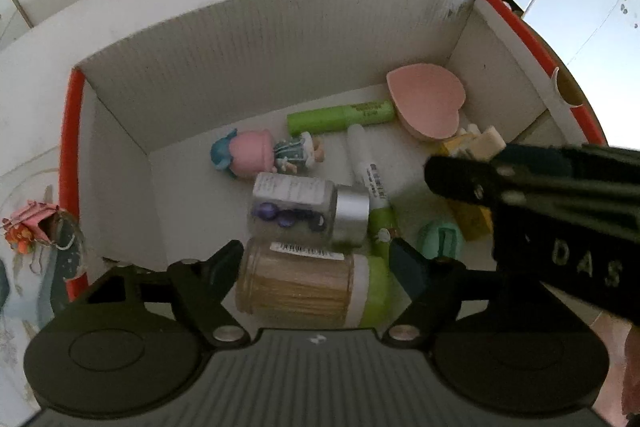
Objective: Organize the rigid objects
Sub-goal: 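Carry the toothpick jar and tape dispenser into the box and open both tools, then withdraw both tools from the box back over the remaining items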
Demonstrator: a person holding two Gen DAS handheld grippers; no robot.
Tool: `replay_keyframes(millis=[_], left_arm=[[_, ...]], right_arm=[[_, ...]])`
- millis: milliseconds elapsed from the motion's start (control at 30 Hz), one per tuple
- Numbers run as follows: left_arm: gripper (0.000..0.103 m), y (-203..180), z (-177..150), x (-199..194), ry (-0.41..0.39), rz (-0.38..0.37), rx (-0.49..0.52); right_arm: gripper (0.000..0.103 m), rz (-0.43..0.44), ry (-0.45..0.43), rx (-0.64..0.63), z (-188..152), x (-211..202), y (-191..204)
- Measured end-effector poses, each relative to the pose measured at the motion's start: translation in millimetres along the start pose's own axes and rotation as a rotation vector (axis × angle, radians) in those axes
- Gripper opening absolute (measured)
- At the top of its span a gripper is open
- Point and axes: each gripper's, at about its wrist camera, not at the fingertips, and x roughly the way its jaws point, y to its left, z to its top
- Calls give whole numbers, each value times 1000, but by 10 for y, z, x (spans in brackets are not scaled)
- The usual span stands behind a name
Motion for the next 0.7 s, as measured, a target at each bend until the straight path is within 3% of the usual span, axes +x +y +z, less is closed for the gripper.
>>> replay_keyframes(millis=[167, 333, 700], left_arm=[[79, 2, 3, 7, 13, -3, 1], [79, 7, -37, -8, 5, -12, 6], [79, 74, -236, -314, -104, -72, 20]], right_arm=[[38, 11, 27, 26, -22, -63, -55], [46, 18, 35, 26, -43, -150, -78], [61, 37, -5, -27, -101, -521, -46]])
